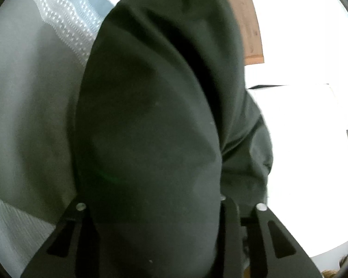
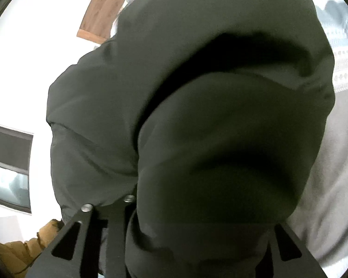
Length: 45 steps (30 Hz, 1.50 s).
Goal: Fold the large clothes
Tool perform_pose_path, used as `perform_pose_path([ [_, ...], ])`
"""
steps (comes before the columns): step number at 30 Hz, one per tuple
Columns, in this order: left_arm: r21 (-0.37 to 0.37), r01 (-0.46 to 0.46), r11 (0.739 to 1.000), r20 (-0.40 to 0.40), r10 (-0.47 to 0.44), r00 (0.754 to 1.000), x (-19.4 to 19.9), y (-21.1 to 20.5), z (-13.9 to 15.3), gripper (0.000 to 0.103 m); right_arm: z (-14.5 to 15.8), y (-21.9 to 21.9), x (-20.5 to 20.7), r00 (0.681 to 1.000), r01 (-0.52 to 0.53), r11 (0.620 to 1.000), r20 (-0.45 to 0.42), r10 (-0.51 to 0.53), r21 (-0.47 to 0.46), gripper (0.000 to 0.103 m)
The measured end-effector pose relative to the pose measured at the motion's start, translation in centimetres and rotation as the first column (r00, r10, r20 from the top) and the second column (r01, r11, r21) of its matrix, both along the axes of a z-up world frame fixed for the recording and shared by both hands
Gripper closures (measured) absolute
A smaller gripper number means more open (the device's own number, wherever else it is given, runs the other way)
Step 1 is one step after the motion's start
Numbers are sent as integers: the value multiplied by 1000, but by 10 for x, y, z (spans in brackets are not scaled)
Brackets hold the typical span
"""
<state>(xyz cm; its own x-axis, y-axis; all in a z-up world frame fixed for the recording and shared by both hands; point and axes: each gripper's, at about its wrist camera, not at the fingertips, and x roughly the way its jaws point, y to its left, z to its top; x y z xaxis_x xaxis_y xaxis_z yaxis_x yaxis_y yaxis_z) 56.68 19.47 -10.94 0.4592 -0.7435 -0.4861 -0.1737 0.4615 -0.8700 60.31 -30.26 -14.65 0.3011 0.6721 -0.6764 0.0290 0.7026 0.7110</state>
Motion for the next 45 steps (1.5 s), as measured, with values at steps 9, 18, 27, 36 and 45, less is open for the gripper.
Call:
perform_pose_path([
  [9, -103, -26, 994, 147, 41, 988, -30, -10, 55, 82, 69, 29, -21, 995, 6, 998, 103, 0, -56, 83],
  [18, -111, -3, 994, 246, 30, 969, -71, 8, 121, 84, 138, 61, -44, 986, -13, 999, 163, 20, -44, 84],
  [27, -97, 6, 995, 295, 23, 955, -150, 34, 163, 84, 170, 67, -100, 988, -13, 999, 153, 7, 41, 83],
  [36, 89, -1, 996, 121, -10, 993, -153, 24, 65, 83, 124, 53, -136, 998, 8, 999, 59, -6, -41, 80],
  [45, 255, -25, 967, 70, 8, 998, -157, 58, 28, 55, 71, 28, -147, 992, 121, 976, -6, -124, -183, 39],
])
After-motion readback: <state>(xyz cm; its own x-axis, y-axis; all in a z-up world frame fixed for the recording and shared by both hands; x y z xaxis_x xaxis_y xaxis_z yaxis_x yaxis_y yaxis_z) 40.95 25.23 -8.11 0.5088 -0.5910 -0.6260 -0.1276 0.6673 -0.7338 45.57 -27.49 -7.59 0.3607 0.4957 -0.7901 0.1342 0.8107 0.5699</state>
